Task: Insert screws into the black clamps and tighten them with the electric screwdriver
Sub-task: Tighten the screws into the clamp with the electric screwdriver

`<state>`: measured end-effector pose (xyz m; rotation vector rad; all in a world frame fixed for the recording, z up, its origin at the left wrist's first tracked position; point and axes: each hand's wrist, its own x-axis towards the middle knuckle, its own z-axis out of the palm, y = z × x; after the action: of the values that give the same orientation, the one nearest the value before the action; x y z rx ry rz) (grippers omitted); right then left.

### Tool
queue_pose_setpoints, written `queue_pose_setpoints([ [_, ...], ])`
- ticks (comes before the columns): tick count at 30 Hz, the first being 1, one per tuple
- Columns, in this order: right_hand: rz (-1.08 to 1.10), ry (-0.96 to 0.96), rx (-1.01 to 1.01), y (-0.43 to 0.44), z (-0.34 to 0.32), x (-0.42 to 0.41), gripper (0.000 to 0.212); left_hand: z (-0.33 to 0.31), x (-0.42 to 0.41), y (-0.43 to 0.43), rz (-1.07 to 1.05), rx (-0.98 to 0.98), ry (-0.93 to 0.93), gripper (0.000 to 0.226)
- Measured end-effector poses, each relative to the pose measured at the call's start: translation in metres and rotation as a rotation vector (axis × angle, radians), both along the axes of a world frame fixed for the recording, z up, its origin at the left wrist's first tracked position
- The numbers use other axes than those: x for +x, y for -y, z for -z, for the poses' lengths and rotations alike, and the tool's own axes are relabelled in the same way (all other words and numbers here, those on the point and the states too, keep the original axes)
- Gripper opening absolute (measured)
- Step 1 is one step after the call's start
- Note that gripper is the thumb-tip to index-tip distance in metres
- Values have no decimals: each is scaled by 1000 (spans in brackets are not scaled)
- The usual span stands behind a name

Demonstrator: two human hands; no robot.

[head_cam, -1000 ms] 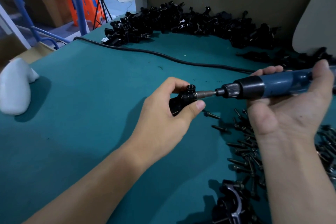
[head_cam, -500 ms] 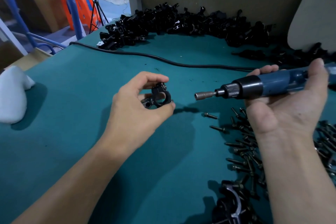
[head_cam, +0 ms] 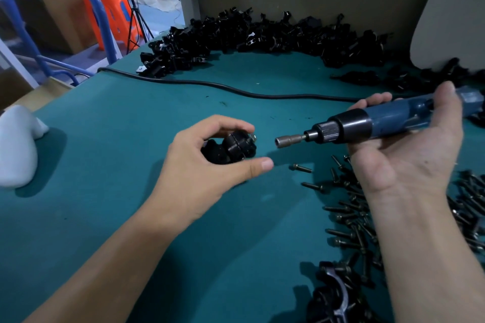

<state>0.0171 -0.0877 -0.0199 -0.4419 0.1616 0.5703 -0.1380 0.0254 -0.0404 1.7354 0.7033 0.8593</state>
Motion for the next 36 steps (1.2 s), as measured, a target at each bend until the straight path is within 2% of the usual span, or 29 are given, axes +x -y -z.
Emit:
queue_pose_setpoints([
  [1, -23, -34, 46, -1, -1, 6, 66, 0, 0, 2, -29, 35, -25, 39],
  [2, 4, 50, 81, -5, -7, 21, 66, 1, 0, 3, -56, 55, -30, 36],
  [4, -13, 53, 23, -2, -11, 27, 65, 2, 2, 6, -89, 94, -17, 34],
  [7, -31, 83, 50, -3, -6, 41, 59, 4, 3, 9, -36, 87, -39, 28],
  [10, -80, 113, 59, -4, -5, 36, 52, 4, 3, 10, 19, 127, -116, 36],
  [13, -116, 121, 26, -5, -8, 38, 49, 4, 3, 11, 31, 106, -113, 41],
  [18, -155, 152, 38, -6, -7, 39, 49, 4, 4, 12, 73, 90, -122, 25],
  [23, -163, 176, 30, -6, -6, 39, 43, 4, 6, 12, 73, 37, -133, 19],
  [36, -173, 176, 5, -10, -7, 34, 48, 8, 8, 11, -3, 101, -166, 20],
])
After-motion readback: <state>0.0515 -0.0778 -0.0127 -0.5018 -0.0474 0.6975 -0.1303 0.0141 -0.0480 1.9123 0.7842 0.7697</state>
